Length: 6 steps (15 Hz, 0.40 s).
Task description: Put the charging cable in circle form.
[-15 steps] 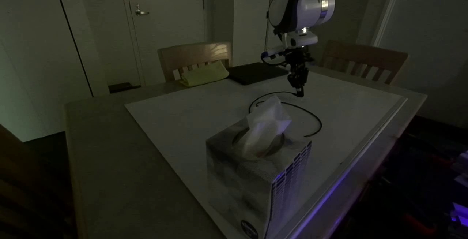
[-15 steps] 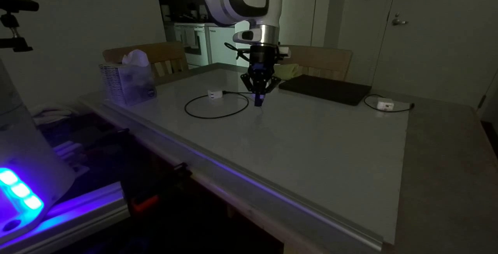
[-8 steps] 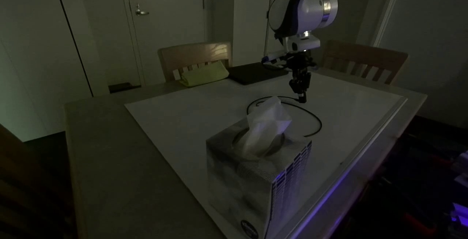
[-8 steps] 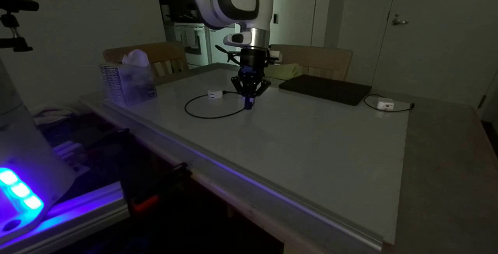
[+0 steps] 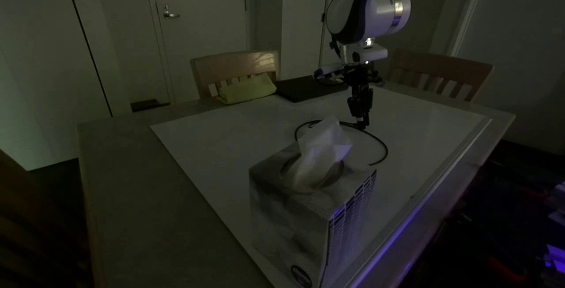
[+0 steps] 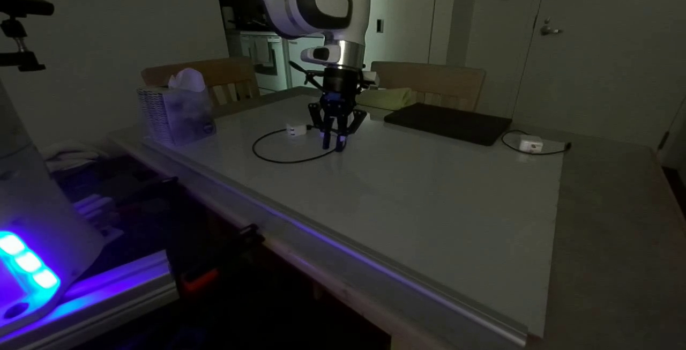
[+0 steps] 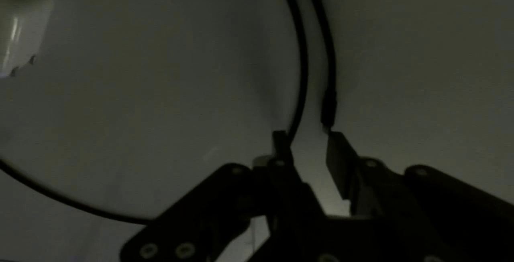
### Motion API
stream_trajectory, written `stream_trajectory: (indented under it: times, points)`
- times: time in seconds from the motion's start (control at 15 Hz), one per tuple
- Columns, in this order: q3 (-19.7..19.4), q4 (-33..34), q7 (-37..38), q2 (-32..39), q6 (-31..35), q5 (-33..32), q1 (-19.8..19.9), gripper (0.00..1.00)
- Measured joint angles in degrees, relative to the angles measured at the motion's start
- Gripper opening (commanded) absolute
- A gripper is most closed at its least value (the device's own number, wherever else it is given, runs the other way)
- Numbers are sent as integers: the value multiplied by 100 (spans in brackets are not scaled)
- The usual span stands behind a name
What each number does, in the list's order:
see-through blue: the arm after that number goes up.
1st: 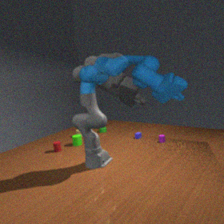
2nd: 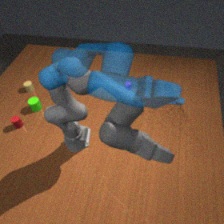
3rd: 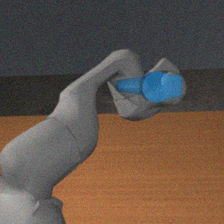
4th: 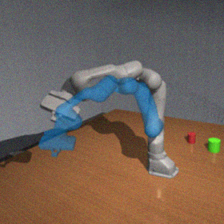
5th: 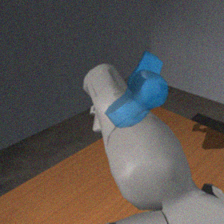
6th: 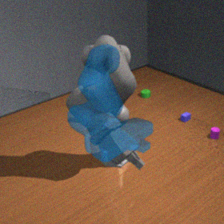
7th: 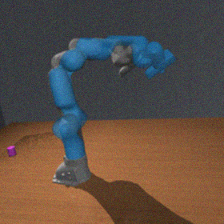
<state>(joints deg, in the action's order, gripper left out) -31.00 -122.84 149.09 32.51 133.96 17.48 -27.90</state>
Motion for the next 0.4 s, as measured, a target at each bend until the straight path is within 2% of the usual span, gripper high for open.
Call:
stream_trajectory:
  times: [0.2, 0.33, 0.4]
  points:
    - [164, -45, -46, -181, -46, -360, 105, 84]
    - [489, -49, 6, -378, -148, -972, 356, 98]
    - [700, -49, 2, -496, -233, -1290, 521, 100]
